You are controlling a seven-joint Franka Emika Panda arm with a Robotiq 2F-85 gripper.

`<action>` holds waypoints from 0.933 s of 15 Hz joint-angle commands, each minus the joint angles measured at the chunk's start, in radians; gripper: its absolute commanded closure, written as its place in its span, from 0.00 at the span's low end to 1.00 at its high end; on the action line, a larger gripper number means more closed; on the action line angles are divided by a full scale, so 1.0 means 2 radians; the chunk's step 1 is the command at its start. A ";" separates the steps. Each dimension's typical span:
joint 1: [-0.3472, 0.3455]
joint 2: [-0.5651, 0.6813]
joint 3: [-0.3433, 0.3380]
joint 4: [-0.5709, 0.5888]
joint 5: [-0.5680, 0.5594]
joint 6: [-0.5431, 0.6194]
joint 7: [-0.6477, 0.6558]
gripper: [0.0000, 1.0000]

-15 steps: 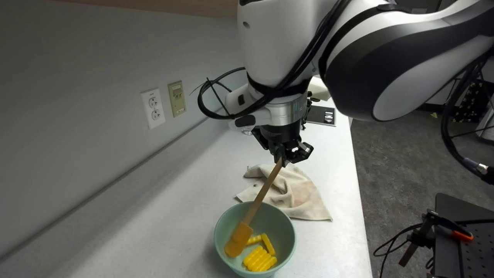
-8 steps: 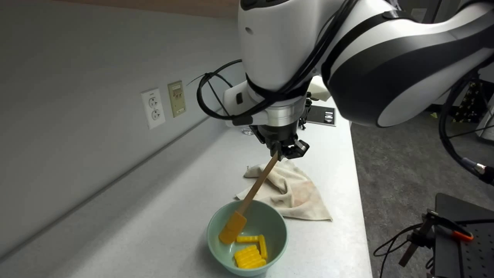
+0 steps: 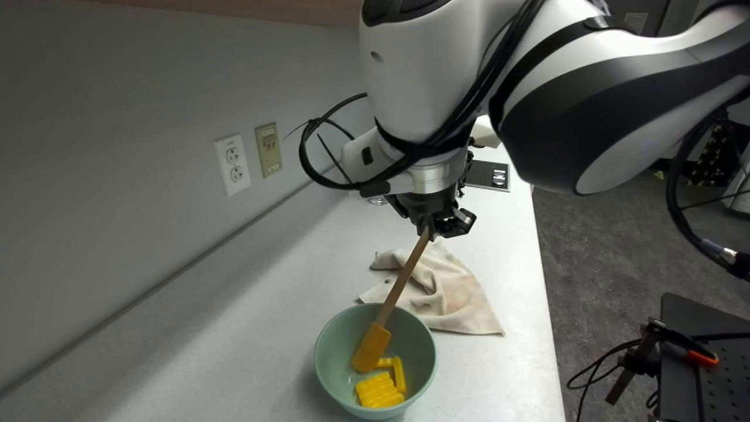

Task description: Use the wooden spatula to stir the contents in the green bowl

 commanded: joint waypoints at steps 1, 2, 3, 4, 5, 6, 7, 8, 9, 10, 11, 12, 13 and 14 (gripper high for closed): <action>0.004 0.003 0.002 0.016 -0.018 -0.034 -0.037 0.96; 0.004 0.004 0.003 0.017 -0.021 -0.037 -0.043 0.96; 0.004 0.004 0.003 0.017 -0.023 -0.039 -0.050 0.96; 0.003 0.004 0.004 0.018 -0.021 -0.038 -0.059 0.96; 0.001 0.004 0.005 0.018 -0.017 -0.035 -0.069 0.96; -0.004 0.003 0.009 0.016 0.004 -0.021 -0.091 0.96; -0.007 0.003 0.011 0.015 0.018 -0.012 -0.107 0.96; -0.010 0.003 0.014 0.013 0.037 0.000 -0.127 0.96; -0.013 -0.005 0.014 0.001 0.054 0.010 -0.139 0.96; -0.012 -0.003 0.014 0.002 0.066 0.012 -0.147 0.96; -0.012 -0.002 0.012 0.004 0.076 0.014 -0.152 0.96; -0.010 0.000 0.010 0.008 0.081 0.013 -0.150 0.96; -0.009 0.001 0.008 0.009 0.085 0.015 -0.148 0.96; -0.009 0.000 0.005 0.009 0.082 0.017 -0.137 0.96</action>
